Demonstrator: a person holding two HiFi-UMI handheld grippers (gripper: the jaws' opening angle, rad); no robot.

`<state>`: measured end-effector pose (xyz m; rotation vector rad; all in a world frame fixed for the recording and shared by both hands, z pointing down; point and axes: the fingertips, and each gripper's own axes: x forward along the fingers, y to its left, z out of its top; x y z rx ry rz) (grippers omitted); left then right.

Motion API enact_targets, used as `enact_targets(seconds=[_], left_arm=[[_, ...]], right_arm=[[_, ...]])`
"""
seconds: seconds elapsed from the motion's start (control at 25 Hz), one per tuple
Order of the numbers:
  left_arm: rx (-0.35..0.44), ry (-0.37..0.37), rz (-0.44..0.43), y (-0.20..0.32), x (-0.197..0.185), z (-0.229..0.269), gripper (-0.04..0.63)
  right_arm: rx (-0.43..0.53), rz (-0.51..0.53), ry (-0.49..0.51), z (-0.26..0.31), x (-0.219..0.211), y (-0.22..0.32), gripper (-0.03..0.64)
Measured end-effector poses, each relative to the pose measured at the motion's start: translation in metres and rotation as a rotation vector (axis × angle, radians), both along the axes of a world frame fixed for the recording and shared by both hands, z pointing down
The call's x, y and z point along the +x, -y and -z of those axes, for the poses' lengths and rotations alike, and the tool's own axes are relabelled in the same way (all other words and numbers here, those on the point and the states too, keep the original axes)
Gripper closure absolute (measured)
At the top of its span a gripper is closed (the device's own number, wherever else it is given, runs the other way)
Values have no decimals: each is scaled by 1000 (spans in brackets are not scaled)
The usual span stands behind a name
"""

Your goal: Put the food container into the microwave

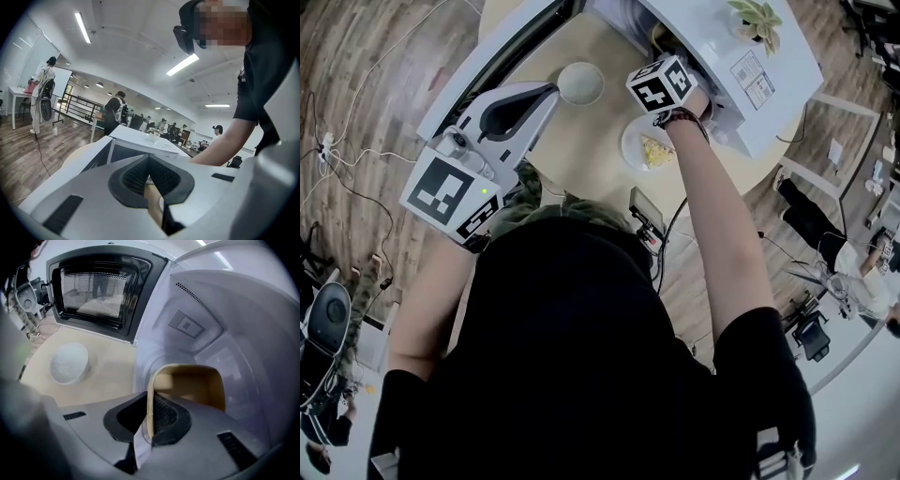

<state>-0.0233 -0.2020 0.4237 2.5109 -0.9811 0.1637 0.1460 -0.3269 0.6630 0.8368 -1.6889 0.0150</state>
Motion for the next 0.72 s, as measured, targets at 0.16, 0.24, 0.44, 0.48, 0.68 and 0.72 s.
enact_targets(seconds=[0.16,0.24,0.44,0.48,0.68,0.72], left_arm=[[-5,1,3,0,-1,-2,575],[-6,-1,0,0,0,-2,575],[0,-6,-5,-1,1,-2,575],[2,-8,-4,0,1,-2,575],[24,-22,-8,0,-2,6,575],[30,-26,-10,-1,-2,8,575]], right_arm=[[10,-1,-5,-2,-2,3,583],[20,5,-30,-4,0,4,578],[107,24,-60,4,1,11,481],[114,23,-60,6,2,11,472],[149,-11,-44,25,0,-6,474],[156,-19,-37,30,0,-13,479]])
